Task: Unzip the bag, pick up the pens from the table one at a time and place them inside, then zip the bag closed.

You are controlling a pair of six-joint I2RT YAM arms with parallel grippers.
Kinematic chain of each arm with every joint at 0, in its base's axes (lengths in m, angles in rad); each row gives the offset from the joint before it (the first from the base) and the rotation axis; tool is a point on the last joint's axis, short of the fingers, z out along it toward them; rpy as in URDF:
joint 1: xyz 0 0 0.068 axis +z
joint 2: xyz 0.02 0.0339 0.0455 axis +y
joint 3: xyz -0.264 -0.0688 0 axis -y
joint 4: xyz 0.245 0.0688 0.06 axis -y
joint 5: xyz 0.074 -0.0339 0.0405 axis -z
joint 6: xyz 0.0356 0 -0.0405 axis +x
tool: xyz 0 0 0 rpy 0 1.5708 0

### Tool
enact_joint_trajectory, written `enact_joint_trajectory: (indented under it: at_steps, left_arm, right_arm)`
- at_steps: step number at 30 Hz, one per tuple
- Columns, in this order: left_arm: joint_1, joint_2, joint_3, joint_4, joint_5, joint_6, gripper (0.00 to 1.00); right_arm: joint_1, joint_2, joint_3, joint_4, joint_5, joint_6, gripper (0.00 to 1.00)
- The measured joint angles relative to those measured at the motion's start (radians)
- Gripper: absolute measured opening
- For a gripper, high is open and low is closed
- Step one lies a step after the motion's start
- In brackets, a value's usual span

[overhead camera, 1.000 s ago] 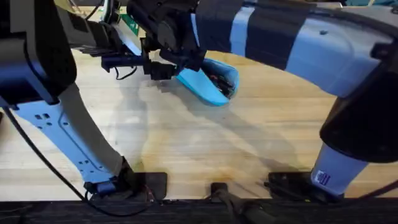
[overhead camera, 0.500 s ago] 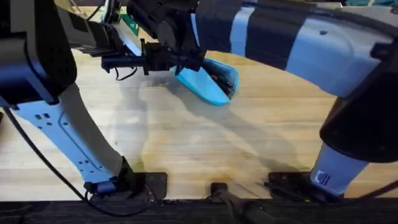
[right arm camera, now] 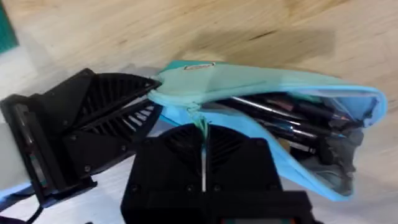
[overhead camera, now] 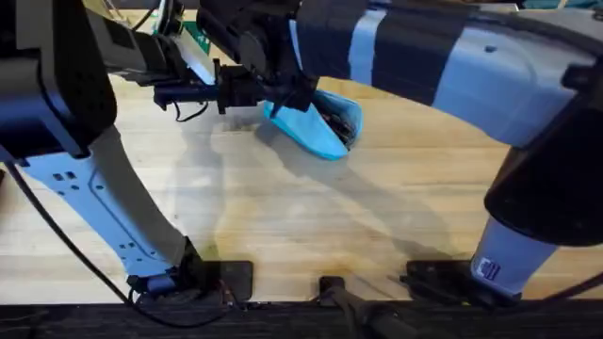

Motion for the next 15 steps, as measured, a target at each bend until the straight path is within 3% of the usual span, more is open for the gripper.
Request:
enact_joint_trajectory:
  at_steps: [15]
  left_arm:
    - [-0.024,0.0,0.0,-0.007,0.012,0.0,0.042]
  right_arm:
    - [0.0,-0.006,0.015,-0.149,0.0,-0.003,0.032]
